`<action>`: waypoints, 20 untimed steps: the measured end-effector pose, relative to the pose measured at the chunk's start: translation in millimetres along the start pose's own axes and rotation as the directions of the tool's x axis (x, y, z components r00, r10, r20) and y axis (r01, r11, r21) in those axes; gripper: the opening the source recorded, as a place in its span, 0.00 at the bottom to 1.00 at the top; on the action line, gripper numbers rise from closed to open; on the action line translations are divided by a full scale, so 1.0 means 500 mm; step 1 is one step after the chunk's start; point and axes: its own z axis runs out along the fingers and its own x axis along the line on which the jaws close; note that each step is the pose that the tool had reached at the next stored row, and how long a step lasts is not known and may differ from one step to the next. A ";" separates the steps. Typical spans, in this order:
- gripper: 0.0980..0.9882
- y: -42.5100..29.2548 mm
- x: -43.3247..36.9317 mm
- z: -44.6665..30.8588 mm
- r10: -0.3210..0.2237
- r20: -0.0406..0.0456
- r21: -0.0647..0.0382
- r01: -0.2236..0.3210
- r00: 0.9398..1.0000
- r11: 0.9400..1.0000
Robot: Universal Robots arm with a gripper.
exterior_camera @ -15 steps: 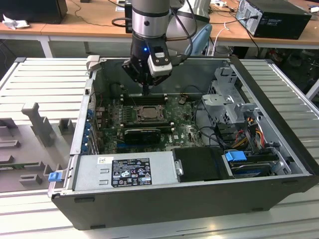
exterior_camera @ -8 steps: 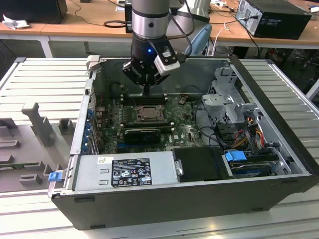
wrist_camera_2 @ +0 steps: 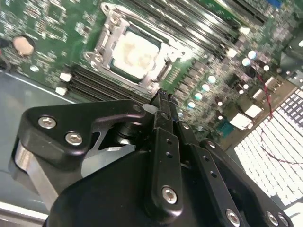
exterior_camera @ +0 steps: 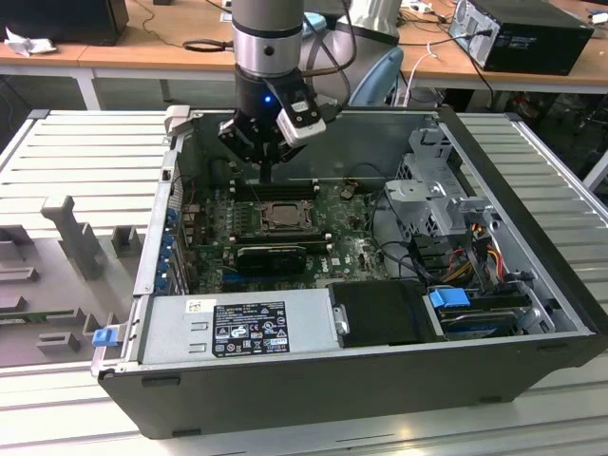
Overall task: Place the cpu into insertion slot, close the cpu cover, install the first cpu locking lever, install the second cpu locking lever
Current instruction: 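Install the first cpu locking lever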
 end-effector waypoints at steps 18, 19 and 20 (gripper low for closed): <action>0.01 0.032 0.088 0.036 -0.025 0.004 -0.007 0.025 1.000 1.000; 0.01 0.039 0.088 0.037 -0.026 0.004 -0.007 0.026 1.000 1.000; 0.01 0.043 0.088 0.038 -0.027 0.004 -0.008 0.027 1.000 1.000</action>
